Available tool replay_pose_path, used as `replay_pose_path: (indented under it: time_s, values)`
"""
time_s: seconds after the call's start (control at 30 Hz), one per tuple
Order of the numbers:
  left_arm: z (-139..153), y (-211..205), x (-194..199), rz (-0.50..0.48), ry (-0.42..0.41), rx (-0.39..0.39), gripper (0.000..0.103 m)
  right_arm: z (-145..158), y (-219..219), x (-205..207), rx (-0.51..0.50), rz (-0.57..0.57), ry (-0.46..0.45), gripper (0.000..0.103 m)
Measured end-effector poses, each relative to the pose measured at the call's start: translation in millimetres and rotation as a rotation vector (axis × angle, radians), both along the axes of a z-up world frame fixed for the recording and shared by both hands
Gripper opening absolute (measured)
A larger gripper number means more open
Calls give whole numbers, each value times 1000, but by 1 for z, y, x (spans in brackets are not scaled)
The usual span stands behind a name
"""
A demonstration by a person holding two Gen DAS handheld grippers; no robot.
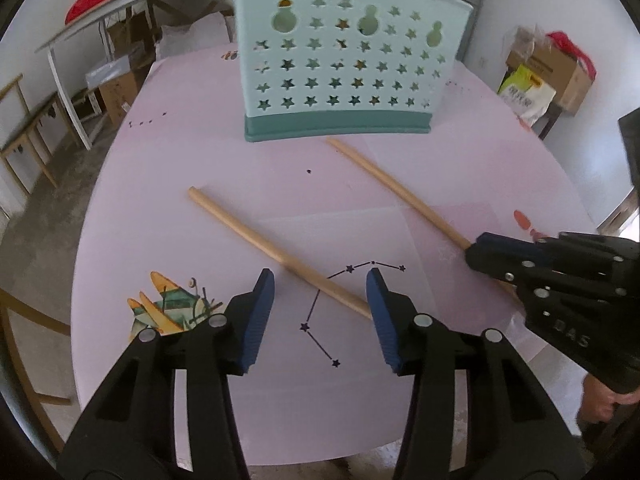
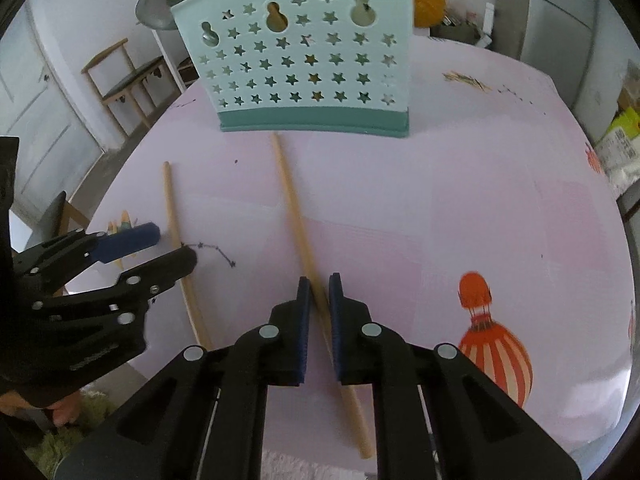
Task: Organize utensils
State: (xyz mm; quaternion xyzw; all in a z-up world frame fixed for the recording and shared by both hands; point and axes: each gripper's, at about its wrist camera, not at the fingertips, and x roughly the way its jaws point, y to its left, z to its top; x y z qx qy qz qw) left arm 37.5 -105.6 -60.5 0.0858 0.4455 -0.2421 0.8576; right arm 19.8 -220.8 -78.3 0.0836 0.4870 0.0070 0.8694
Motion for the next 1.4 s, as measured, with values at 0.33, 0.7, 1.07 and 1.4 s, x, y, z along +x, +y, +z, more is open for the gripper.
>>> replay_pose_path:
  time_s: [0.33, 0.7, 1.07, 1.4]
  values:
    - [0, 15, -2, -46, -59, 26, 21, -5, -9, -13, 97, -37, 15, 7]
    - [0, 78, 24, 65, 7, -49, 8, -7, -15, -19, 155, -53, 30, 7]
    - [3, 74, 35, 105, 111, -60, 17, 1, -8, 12, 95, 33, 102, 26]
    - [3, 54, 64, 85, 114, -4, 18, 3, -8, 48, 53, 55, 97, 26]
